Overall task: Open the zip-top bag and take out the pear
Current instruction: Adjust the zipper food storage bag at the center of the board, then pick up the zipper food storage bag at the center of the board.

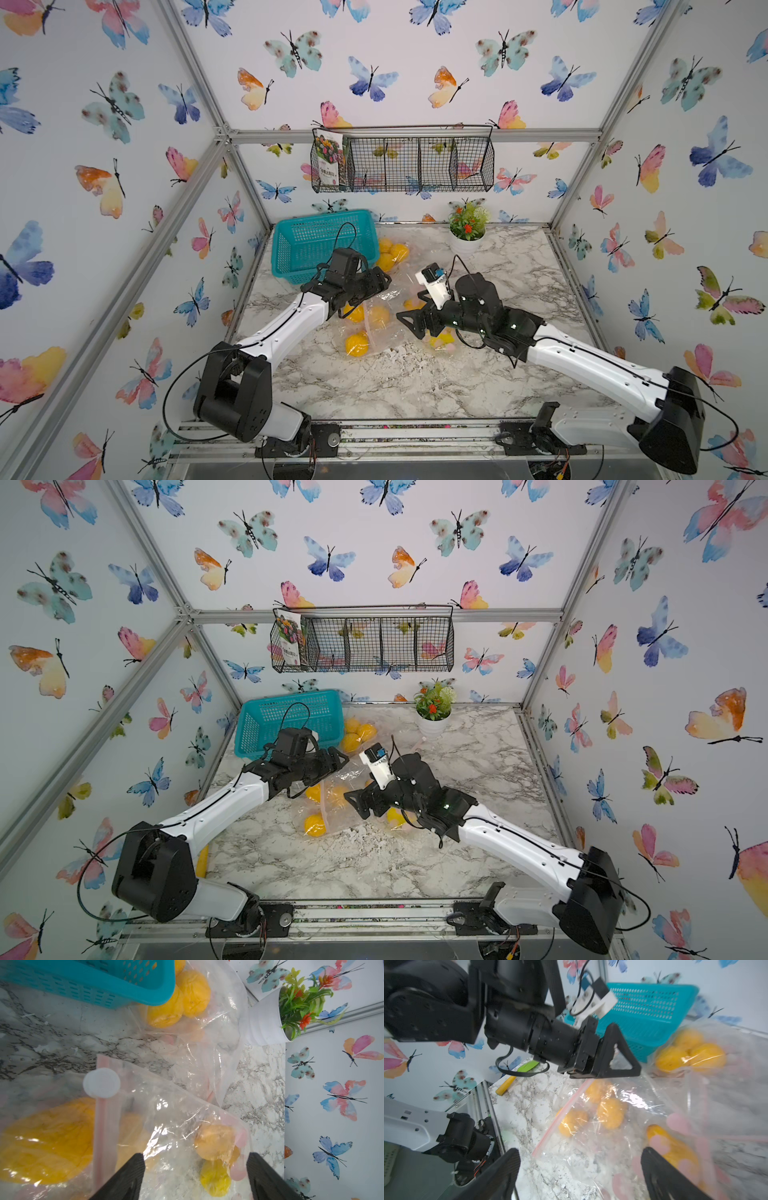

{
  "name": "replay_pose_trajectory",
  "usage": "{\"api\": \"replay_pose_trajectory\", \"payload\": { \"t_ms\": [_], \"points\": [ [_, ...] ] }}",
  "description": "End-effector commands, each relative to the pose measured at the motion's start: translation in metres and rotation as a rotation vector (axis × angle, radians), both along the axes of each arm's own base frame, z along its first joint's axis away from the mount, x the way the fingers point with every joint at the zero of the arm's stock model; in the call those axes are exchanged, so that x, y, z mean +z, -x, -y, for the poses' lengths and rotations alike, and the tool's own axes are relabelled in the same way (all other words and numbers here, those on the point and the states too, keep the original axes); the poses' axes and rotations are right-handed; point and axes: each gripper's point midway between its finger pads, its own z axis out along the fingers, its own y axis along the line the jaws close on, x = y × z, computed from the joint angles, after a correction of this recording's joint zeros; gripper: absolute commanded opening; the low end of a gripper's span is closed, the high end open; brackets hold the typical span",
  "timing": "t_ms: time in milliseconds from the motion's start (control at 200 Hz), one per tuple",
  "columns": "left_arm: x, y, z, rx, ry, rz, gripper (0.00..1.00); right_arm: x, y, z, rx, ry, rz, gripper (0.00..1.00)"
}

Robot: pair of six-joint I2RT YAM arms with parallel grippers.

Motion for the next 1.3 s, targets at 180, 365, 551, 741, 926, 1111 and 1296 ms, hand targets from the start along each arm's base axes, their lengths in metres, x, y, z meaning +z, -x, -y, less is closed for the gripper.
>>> {"api": "replay_pose_trajectory", "payload": {
  "t_ms": [180, 365, 551, 741, 926, 1111, 1296],
  "points": [
    [0.011, -0.005, -0.057, 0.138, -0.290, 0.063, 0.85, 0.000, -0.013, 0.039, -0.176, 0.068, 0.050, 0.95],
    [-0.011, 0.001, -0.069, 0.102, -0.208, -0.006, 0.81, -0.004, -0.015, 0.041, -0.187, 0.087, 0.053, 0.95],
    [-0.028, 0.007, -0.047, -0.062, -0.056, -0.035, 0.72, -0.001, -0.016, 0.038, -0.179, 0.103, 0.057, 0.94],
    [-0.035, 0.008, -0.029, -0.142, 0.009, -0.041, 0.60, -0.003, -0.018, 0.040, -0.188, 0.114, 0.061, 0.94],
    [-0.033, 0.010, -0.007, -0.222, 0.041, -0.032, 0.59, -0.006, -0.018, 0.039, -0.187, 0.118, 0.054, 0.94],
    [-0.043, 0.009, 0.011, -0.274, 0.008, -0.055, 0.41, -0.008, -0.024, 0.044, -0.231, 0.133, 0.056, 0.94],
    [-0.008, -0.001, 0.019, -0.339, -0.086, 0.064, 0.14, -0.005, -0.030, 0.057, -0.295, 0.153, 0.062, 0.91]
  ]
}}
